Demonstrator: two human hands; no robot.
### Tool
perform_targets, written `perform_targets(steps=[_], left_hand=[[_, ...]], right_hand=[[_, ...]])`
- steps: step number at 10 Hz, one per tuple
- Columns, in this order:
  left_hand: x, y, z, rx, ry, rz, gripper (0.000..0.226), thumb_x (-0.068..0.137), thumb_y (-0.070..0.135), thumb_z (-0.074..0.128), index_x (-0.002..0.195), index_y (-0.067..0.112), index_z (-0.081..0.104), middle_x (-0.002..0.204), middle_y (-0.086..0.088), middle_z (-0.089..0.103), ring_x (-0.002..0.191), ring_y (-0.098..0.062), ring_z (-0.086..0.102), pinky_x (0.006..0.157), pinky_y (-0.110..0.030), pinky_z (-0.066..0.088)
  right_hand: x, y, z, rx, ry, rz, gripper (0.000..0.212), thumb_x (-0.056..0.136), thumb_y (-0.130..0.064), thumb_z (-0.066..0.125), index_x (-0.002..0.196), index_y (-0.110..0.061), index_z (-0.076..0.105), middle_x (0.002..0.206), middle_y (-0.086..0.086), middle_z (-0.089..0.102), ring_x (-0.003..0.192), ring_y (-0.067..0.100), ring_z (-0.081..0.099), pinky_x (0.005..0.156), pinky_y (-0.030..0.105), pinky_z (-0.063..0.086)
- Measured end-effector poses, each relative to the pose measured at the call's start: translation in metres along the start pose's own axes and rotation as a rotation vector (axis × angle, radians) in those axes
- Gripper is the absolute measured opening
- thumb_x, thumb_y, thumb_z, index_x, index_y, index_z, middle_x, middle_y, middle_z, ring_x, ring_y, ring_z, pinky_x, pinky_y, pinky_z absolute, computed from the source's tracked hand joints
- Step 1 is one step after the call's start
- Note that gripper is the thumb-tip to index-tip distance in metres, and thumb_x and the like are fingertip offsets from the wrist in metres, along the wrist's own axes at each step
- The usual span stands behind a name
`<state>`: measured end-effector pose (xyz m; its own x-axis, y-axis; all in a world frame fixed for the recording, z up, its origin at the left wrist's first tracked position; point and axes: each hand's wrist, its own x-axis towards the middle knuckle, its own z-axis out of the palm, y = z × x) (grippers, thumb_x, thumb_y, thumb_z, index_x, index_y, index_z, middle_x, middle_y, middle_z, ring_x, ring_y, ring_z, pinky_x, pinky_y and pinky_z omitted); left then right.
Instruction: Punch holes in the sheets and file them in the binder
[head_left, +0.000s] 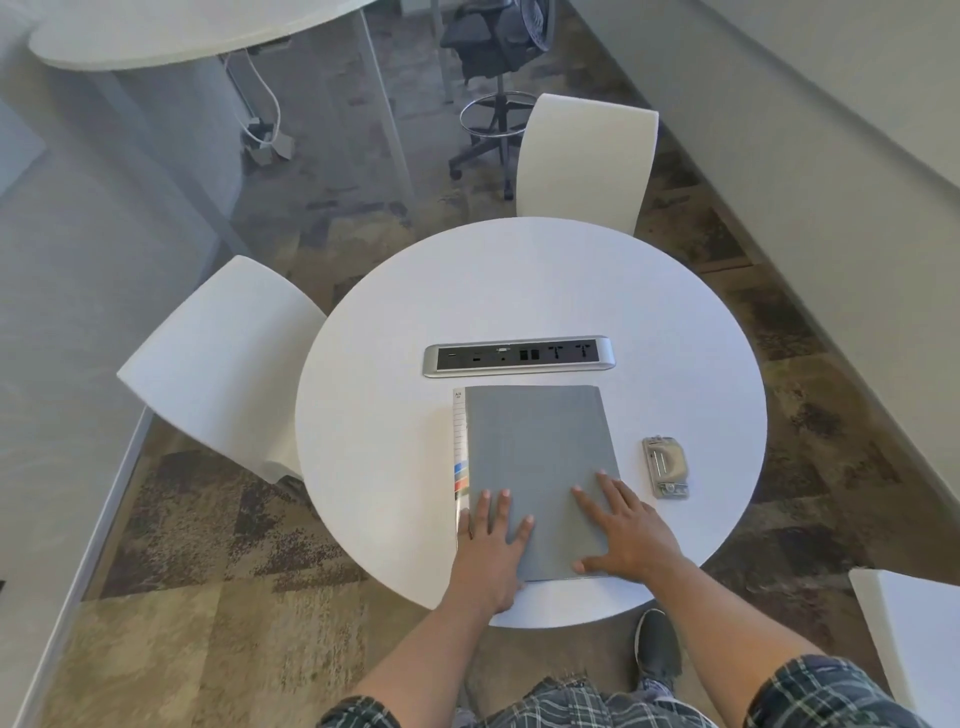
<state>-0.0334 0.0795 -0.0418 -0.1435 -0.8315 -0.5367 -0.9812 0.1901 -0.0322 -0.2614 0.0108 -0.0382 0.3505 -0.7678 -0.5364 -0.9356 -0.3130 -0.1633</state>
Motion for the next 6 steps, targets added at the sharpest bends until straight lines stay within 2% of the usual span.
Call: perform_targets(steps=[1, 2, 3, 4, 5, 6], left_hand=[[0.002, -0.002, 0.004, -0.005, 0.007, 0.021, 0.085, 0.1, 0.05, 0.053, 0.163, 0.034, -0.002, 0.165, -0.013, -0.03, 0.15, -0.041, -0.029, 0.123, -0.06, -0.007], [0.001, -0.012, 0.001, -0.074, 0.024, 0.081, 0.079, 0.099, 0.06, 0.045, 0.163, 0.035, 0.006, 0.168, -0.007, -0.022, 0.155, -0.036, -0.021, 0.125, -0.055, -0.006], [0.0, -0.024, -0.011, -0.371, 0.109, 0.051, 0.057, 0.106, 0.048, 0.037, 0.16, 0.032, 0.029, 0.171, 0.007, 0.008, 0.159, -0.02, 0.005, 0.127, -0.042, 0.009], [-0.002, -0.038, -0.028, -0.675, 0.226, -0.106, 0.048, 0.103, 0.018, 0.046, 0.148, 0.034, 0.052, 0.157, 0.019, 0.044, 0.145, -0.011, 0.042, 0.116, -0.032, 0.037], [0.001, -0.05, -0.035, -0.766, 0.283, -0.197, 0.048, 0.095, 0.014, 0.047, 0.13, 0.038, 0.067, 0.134, 0.015, 0.067, 0.122, -0.017, 0.064, 0.101, -0.035, 0.053], [0.005, -0.047, -0.044, -0.802, 0.393, -0.224, 0.037, 0.094, 0.014, 0.051, 0.115, 0.032, 0.076, 0.116, 0.01, 0.076, 0.105, -0.019, 0.07, 0.088, -0.033, 0.057]], right_hand=[[-0.002, 0.0, 0.004, -0.025, 0.007, -0.003, 0.115, 0.082, -0.082, 0.056, 0.163, -0.04, -0.012, 0.172, 0.004, -0.023, 0.161, 0.024, -0.011, 0.127, 0.042, 0.015], [-0.004, 0.001, -0.002, -0.036, -0.004, -0.012, 0.11, 0.084, -0.081, 0.055, 0.164, -0.041, -0.009, 0.173, 0.004, -0.02, 0.161, 0.024, -0.009, 0.127, 0.042, 0.016], [-0.004, 0.006, -0.006, -0.032, 0.031, -0.035, 0.094, 0.091, -0.075, 0.05, 0.164, -0.043, 0.0, 0.175, 0.003, -0.009, 0.16, 0.025, 0.004, 0.125, 0.042, 0.02], [-0.006, 0.006, -0.014, -0.032, 0.089, -0.047, 0.076, 0.098, -0.069, 0.044, 0.163, -0.045, 0.014, 0.174, 0.001, 0.01, 0.156, 0.026, 0.02, 0.123, 0.041, 0.024], [-0.005, 0.009, -0.017, -0.036, 0.157, -0.059, 0.069, 0.1, -0.068, 0.042, 0.161, -0.041, 0.028, 0.17, 0.0, 0.022, 0.154, 0.024, 0.024, 0.123, 0.039, 0.026], [-0.005, 0.007, -0.021, 0.017, 0.199, -0.073, 0.071, 0.099, -0.069, 0.044, 0.159, -0.033, 0.037, 0.171, -0.003, 0.021, 0.155, 0.023, 0.024, 0.123, 0.04, 0.026]])
